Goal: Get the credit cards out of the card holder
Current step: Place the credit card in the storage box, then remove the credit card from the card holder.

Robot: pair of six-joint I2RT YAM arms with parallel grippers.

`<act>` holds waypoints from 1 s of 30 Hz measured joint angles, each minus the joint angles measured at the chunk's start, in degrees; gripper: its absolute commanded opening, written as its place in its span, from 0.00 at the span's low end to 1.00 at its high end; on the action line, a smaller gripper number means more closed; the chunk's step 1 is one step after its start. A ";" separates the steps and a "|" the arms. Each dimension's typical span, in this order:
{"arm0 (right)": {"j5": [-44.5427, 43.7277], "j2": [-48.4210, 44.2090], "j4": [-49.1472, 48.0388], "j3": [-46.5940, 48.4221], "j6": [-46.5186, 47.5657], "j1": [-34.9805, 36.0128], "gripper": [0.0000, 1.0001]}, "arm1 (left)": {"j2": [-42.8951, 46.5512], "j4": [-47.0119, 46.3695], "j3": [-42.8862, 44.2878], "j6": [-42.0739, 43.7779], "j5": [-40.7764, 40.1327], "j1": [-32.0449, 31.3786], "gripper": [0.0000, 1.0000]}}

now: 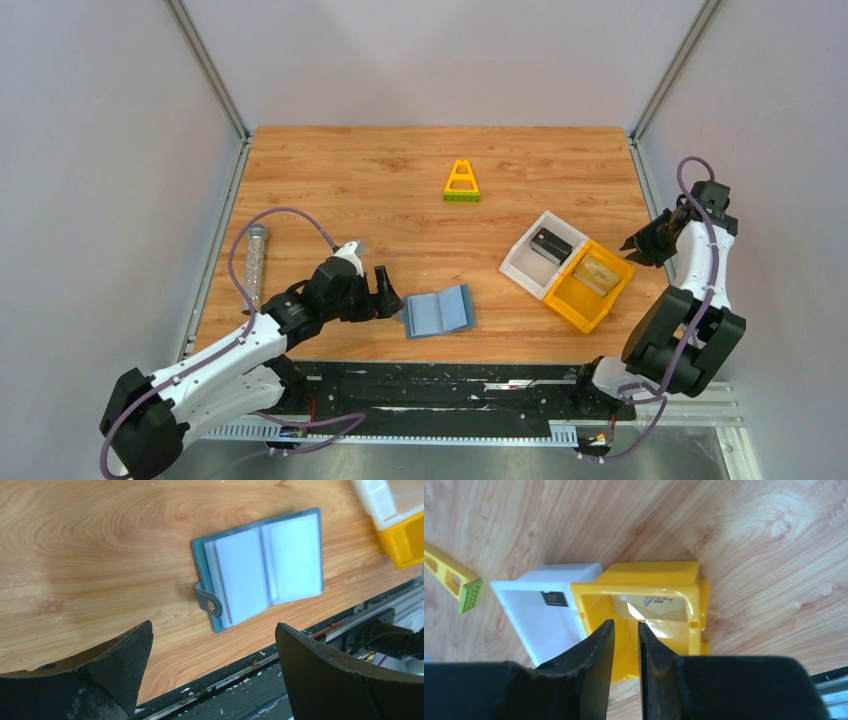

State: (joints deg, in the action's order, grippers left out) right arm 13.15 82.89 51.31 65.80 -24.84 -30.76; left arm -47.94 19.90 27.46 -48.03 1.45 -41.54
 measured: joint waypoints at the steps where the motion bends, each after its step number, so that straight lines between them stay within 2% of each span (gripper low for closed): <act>1: 0.02 -0.70 0.24 0.39 -0.31 0.39 0.29 | -1.27 -0.02 -0.02 0.09 0.04 0.00 0.98; 9: 2.16 -11.15 0.76 0.92 -1.07 9.81 0.32 | -11.04 -4.61 -2.73 0.79 3.76 -0.02 0.87; 12: 2.60 -14.82 0.74 0.90 -1.68 15.47 0.32 | -13.46 -6.62 -2.89 1.31 4.59 0.00 0.83; 15: 2.99 -17.97 0.35 0.35 -2.69 21.14 0.33 | -14.99 -8.94 -2.89 2.08 4.90 0.00 0.75; 18: 3.39 -22.10 -1.53 -3.32 -4.66 27.78 0.34 | -16.28 -10.40 -2.89 2.86 5.05 0.00 0.70; 21: 3.58 -25.55 -2.54 -7.63 -7.08 35.15 0.38 | -17.29 -11.58 -2.86 3.54 5.01 0.00 0.61; 23: 2.84 -26.67 -3.26 -9.84 -8.96 40.17 0.41 | -17.92 -12.46 -2.86 3.91 4.90 0.00 0.55; 25: 1.03 -27.21 -4.96 -12.37 -11.45 46.51 0.45 | -18.49 -13.18 -2.86 4.39 4.85 0.00 0.42; 26: 0.57 -27.28 -5.86 -13.49 -12.52 49.24 0.46 | -18.73 -13.49 -2.82 4.61 4.85 0.00 0.31; 28: -0.98 -27.10 -8.11 -16.11 -15.10 56.06 0.51 | -19.17 -13.84 -2.62 5.18 4.70 -0.02 0.16; 30: -2.29 -26.12 -11.34 -18.38 -17.97 62.38 0.53 | -19.54 -14.03 -2.27 5.66 4.68 0.00 0.06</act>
State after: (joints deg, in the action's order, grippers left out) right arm 10.85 56.77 39.97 47.42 -42.81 31.62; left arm -67.48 5.87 25.19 -42.37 6.13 -41.54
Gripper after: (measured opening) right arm 0.501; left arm 0.195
